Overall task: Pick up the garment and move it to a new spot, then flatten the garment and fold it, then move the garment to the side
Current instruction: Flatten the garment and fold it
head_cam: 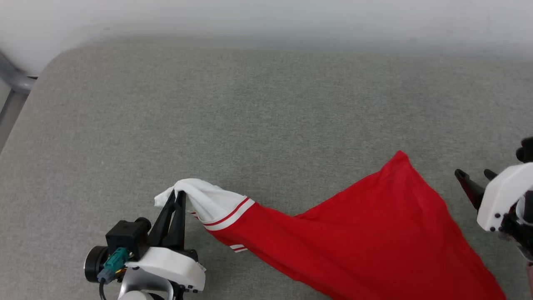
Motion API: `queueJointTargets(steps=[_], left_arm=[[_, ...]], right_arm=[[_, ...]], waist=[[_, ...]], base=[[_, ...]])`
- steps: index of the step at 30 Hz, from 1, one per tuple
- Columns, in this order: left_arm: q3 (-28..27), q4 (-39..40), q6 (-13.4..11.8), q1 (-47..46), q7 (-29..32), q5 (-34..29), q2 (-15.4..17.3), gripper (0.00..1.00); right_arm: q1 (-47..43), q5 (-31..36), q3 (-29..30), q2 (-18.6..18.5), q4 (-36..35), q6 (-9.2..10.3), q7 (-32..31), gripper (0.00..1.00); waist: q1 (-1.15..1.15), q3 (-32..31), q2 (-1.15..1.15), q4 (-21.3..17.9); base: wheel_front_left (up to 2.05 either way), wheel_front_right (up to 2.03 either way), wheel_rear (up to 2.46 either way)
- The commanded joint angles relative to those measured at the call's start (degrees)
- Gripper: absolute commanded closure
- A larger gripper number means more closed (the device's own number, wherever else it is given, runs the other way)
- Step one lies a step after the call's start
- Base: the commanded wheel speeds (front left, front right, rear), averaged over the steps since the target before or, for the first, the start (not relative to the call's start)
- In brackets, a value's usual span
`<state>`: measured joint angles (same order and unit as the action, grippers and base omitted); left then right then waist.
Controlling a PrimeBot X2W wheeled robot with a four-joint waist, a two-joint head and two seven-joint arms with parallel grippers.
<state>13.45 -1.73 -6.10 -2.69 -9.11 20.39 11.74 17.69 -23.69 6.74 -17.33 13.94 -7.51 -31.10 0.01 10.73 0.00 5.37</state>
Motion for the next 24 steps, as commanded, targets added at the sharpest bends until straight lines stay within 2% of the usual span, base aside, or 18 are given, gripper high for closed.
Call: queueJointTargets(steps=[1,6,12,18,19,20,24], left_arm=[[0.38,-0.06,0.4,-1.43,-0.38,-0.25,-0.34,1.0],[1.52,-0.88,1.36,-3.4,-1.3,0.14,-1.04,1.0],[2.18,-2.07,2.11,-5.28,-2.35,0.54,-2.02,1.0],[2.31,-3.67,2.29,-5.75,-3.27,1.19,-2.69,1.0],[2.36,-3.96,2.35,-5.61,-3.37,1.28,-2.72,1.0],[2.39,-4.38,2.4,-5.41,-3.47,1.35,-2.71,1.0],[2.35,-5.76,2.36,-4.51,-3.56,1.93,-2.55,1.0]], right_arm=[[2.72,0.3,-2.27,-1.84,0.76,0.04,-3.17,0.0],[9.13,-1.5,-10.95,-5.39,3.49,0.05,-12.72,0.0],[13.76,-3.95,-18.62,-7.46,8.29,0.04,-16.16,0.0],[12.69,-7.08,-25.34,-7.81,14.94,0.02,-20.71,0.0],[12.42,-7.72,-26.17,-7.81,15.66,0.02,-21.29,0.21],[12.24,-8.42,-26.51,-7.65,16.07,0.01,-21.12,1.0],[13.47,-9.26,-26.54,-7.64,16.81,0.03,-18.26,1.0]], waist=[[-0.01,1.68,0.0,1.88],[-0.01,3.67,0.0,3.98],[-0.01,6.29,0.0,5.41],[-0.01,7.12,0.0,6.22],[-0.01,6.91,0.0,6.22],[-0.01,6.61,0.0,6.17],[-0.01,4.21,0.0,5.65]], base=[[0.0,0.0,0.0],[0.0,0.0,0.0],[0.0,0.0,0.0],[0.0,0.0,0.0],[0.0,0.0,0.0],[0.0,0.0,0.0],[0.0,0.0,0.0]])
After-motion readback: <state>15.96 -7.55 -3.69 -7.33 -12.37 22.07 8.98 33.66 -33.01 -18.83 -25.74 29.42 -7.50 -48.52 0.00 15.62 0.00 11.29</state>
